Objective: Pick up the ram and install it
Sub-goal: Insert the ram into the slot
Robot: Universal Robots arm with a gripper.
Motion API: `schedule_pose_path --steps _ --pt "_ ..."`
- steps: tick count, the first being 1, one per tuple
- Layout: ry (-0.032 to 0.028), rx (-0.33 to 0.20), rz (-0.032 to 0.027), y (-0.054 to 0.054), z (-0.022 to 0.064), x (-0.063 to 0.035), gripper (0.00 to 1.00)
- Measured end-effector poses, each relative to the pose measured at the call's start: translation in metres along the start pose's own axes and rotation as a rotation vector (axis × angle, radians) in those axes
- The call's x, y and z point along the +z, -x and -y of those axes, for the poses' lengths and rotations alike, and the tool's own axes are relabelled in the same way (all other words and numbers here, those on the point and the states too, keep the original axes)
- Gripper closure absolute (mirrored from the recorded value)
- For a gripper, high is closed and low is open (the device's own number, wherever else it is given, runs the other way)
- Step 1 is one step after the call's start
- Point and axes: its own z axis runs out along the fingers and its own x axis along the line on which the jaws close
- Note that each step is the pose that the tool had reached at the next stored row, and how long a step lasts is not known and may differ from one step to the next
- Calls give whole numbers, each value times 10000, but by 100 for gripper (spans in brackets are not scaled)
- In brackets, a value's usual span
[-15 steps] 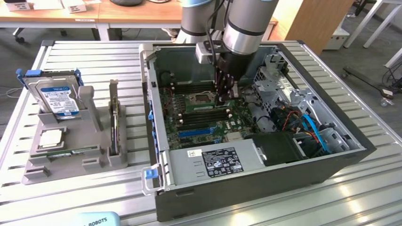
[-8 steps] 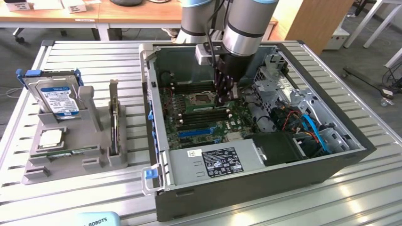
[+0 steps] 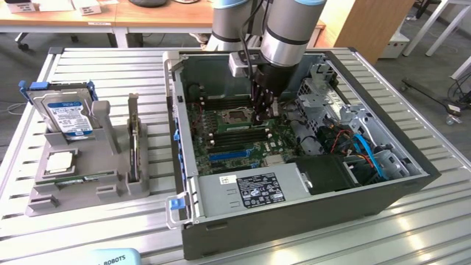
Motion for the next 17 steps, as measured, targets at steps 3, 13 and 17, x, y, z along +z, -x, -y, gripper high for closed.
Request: schedule_pose_path --steps 3,13,17 --pt "-17 -1 1 0 -23 5 88" --pt "-18 -2 2 0 -23 18 88" --pt "-18 -2 1 -1 -23 28 88"
